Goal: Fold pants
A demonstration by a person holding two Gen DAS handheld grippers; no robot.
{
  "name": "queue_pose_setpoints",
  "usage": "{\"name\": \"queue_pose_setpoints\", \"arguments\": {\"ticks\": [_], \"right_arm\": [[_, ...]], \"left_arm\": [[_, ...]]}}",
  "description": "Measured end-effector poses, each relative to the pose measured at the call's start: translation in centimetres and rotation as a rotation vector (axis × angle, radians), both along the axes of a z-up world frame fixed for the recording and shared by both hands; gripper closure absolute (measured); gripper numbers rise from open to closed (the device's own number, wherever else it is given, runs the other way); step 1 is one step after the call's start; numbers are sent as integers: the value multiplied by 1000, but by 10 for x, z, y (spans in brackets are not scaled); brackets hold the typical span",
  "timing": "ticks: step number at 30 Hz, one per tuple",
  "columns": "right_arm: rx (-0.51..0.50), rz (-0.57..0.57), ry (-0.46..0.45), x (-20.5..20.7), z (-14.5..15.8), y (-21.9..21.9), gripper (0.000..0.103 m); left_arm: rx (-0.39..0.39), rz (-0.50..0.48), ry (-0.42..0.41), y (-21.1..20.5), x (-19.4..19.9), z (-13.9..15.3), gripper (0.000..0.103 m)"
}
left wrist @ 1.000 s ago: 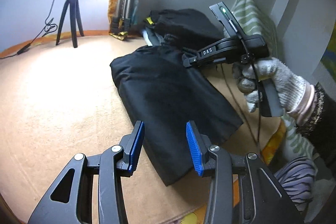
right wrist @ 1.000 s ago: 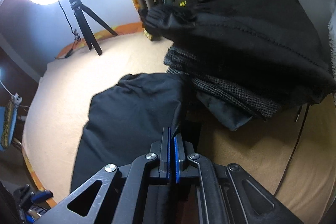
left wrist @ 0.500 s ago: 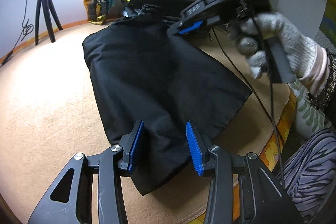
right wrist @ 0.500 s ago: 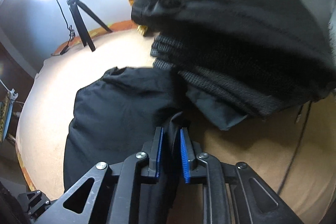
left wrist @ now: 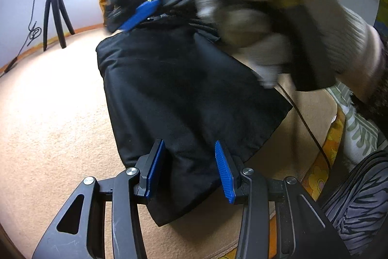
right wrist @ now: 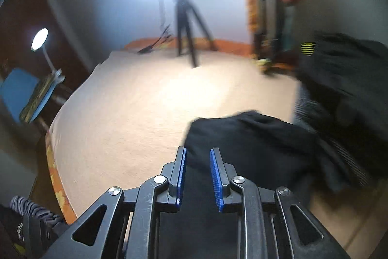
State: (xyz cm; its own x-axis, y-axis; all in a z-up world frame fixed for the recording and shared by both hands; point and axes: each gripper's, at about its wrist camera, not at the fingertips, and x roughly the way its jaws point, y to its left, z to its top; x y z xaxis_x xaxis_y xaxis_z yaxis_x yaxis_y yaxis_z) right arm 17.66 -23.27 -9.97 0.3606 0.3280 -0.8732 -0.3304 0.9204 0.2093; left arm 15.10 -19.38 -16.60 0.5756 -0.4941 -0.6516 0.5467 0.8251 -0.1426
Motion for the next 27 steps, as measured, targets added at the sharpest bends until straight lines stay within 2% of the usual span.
{"name": "queue_pose_setpoints", "arguments": {"ticks": [6, 7, 12, 15, 18, 21, 26, 27], "right_arm": [[-100, 53, 51, 27, -35, 27, 84], [-110, 42, 60, 32, -41, 26, 89], [-93, -23, 88, 45, -62, 13, 89], [-71, -46, 82, 43, -59, 6, 85], [-47, -95, 52, 36, -41, -10, 78], [20, -163, 21, 17, -18, -39, 65], [38, -269, -36, -42, 11, -83, 32], [42, -285, -39, -49, 13, -88, 30]], "left_arm": [[8, -21, -12, -2, -7, -1, 63], [9, -23, -12, -3, -8, -1, 63], [27, -58, -21, -11, -18, -3, 63], [16, -81, -2, -11, -22, 1, 63], [-34, -79, 46, -2, -23, 9, 63], [-79, -59, 56, 10, -26, 20, 63], [-145, 13, 53, 31, -20, 32, 59], [-160, 34, 63, 35, -16, 33, 59]]}}
